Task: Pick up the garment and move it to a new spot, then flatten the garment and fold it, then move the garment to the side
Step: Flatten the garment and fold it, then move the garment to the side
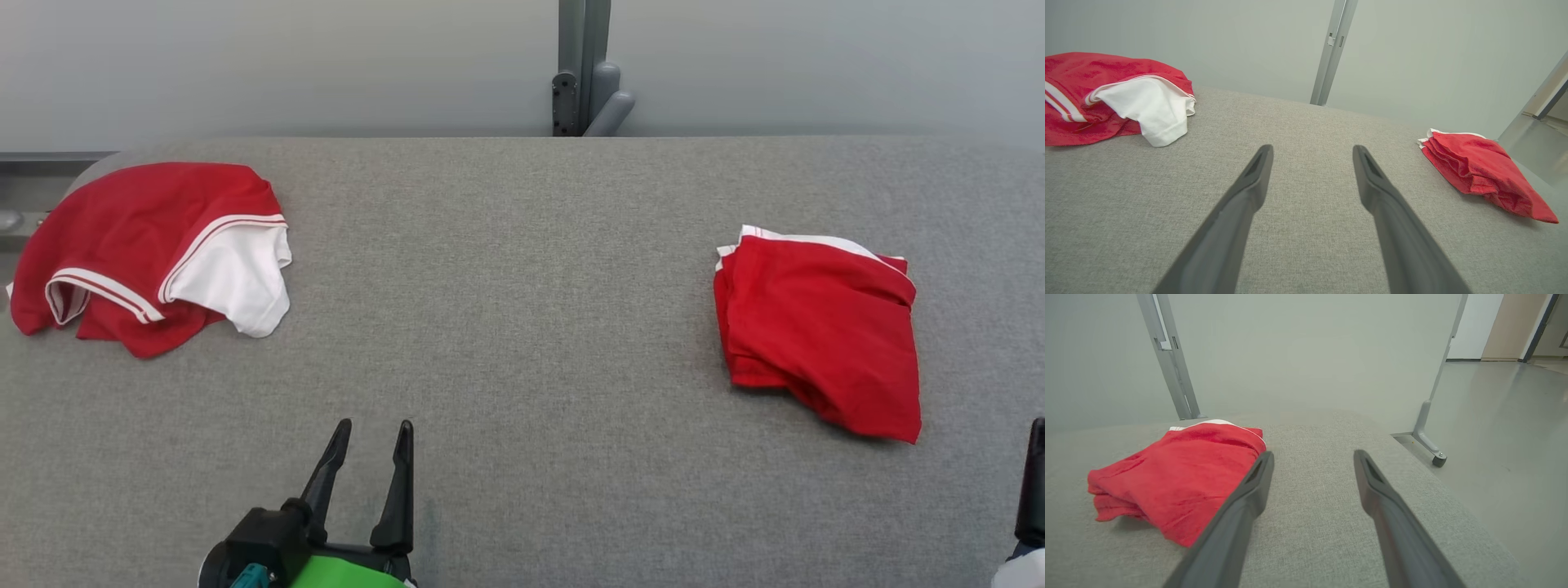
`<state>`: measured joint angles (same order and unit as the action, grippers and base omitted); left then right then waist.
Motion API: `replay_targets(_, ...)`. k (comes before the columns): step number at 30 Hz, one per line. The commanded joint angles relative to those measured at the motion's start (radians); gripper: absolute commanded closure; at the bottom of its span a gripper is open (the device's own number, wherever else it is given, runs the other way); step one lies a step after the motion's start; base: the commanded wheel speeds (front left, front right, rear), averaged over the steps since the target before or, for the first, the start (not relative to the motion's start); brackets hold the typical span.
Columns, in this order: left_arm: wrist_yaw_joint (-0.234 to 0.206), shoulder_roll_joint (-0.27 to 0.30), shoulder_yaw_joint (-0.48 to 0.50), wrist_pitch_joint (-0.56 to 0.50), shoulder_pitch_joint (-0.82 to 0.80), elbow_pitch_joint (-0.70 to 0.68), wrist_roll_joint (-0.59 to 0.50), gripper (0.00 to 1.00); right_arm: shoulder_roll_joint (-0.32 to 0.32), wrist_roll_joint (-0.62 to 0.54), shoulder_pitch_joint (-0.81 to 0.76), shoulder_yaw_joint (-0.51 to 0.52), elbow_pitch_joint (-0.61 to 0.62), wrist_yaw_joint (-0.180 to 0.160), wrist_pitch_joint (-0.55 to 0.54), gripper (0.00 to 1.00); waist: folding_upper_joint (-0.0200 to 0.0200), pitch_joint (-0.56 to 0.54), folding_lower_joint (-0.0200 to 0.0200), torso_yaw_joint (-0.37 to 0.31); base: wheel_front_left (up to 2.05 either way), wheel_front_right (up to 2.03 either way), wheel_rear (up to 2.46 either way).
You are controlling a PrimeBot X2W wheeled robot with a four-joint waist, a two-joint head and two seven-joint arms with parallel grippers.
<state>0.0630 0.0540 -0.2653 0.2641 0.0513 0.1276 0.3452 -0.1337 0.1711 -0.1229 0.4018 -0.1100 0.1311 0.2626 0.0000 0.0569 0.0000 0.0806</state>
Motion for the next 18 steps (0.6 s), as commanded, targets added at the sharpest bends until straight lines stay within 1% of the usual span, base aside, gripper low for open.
replay_targets(1,0.011,0.001,0.011,0.000,0.014,0.004,-0.019,0.00,0.010,-0.011,-0.024,-0.010,0.003,-0.001,0.002,0.00,0.0000,-0.005,0.0000,0.016,0.00,0.00,0.00)
replay_targets(7,0.026,-0.002,0.056,0.000,0.025,0.023,-0.038,0.00,0.022,-0.029,-0.039,-0.053,0.013,-0.001,0.003,0.00,0.0000,-0.008,0.0000,0.024,0.00,0.00,0.00)
replay_targets(13,0.033,-0.003,0.053,0.000,0.022,0.028,-0.022,0.00,0.011,-0.027,-0.037,-0.082,0.011,-0.001,0.003,0.00,0.0000,-0.012,0.0000,0.026,0.00,0.00,0.00)
replay_targets(18,0.024,-0.003,0.052,0.000,0.024,0.022,-0.015,0.00,0.009,-0.026,-0.038,-0.088,0.014,-0.001,0.003,0.00,0.0000,-0.014,0.0000,0.026,0.00,0.00,0.00)
